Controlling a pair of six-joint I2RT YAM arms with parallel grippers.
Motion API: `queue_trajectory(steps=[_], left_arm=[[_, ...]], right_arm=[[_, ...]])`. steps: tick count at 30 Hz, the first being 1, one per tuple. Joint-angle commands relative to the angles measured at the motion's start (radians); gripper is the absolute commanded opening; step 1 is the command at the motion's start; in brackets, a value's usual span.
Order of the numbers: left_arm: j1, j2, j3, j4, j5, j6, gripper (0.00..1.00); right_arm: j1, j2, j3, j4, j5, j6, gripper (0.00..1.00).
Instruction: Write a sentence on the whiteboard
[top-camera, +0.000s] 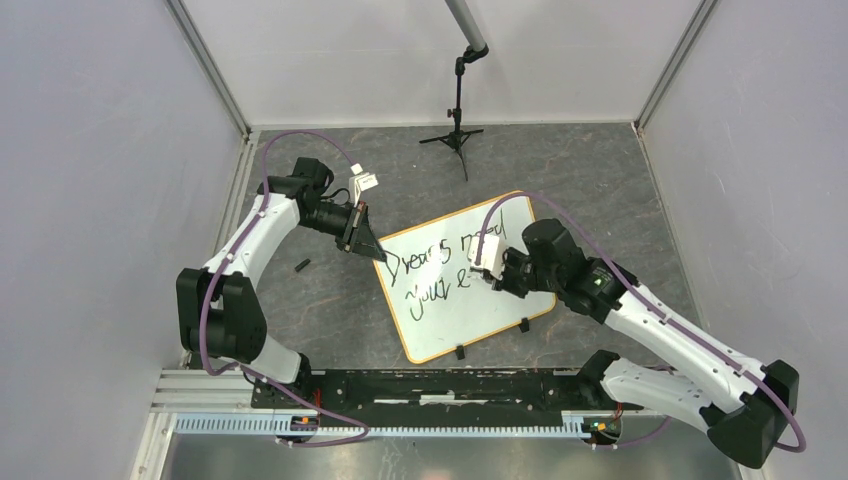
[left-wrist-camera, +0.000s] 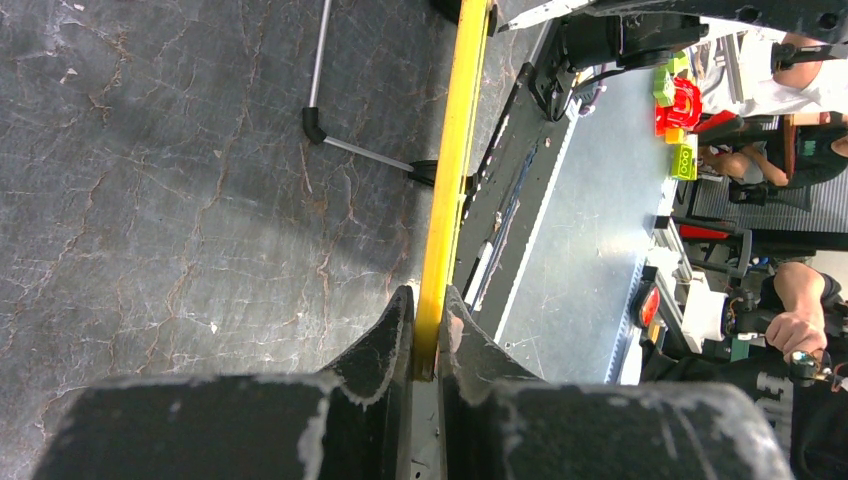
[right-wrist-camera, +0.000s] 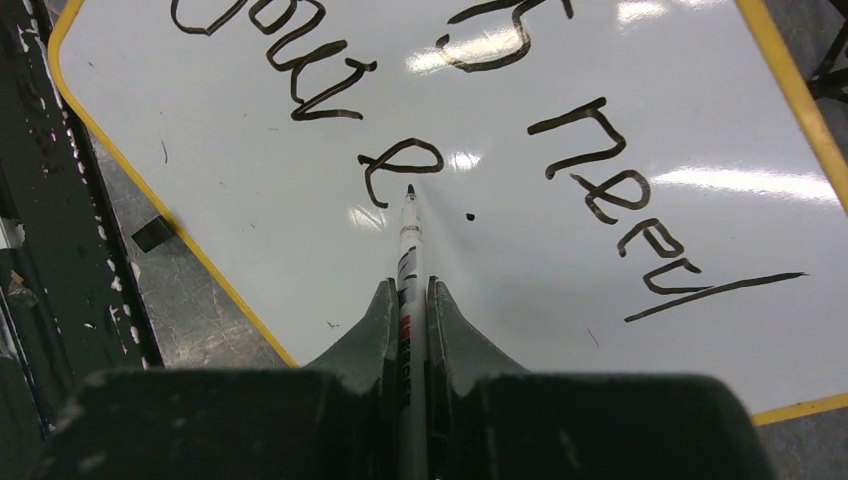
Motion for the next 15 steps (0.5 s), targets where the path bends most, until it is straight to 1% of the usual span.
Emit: queue_trajectory(steps=[1, 5, 15], left_arm=[[-0.023, 0.0, 0.012, 0.033, -0.085, 0.013, 0.03], [-0.024, 0.007, 0.015, 0.034, -0.084, 0.012, 0.03], [-0.023, 0.007, 0.012, 0.033, -0.08, 0.015, 0.02]], right_arm=[[-0.007, -0.022, 0.049, 0.036, 0.049, 0.044, 0.0], [-0.021, -0.012, 0.048, 0.06, 0.095, 0.06, 0.0], [-0.037, 0.007, 0.057, 0.088, 0.125, 0.076, 0.0]])
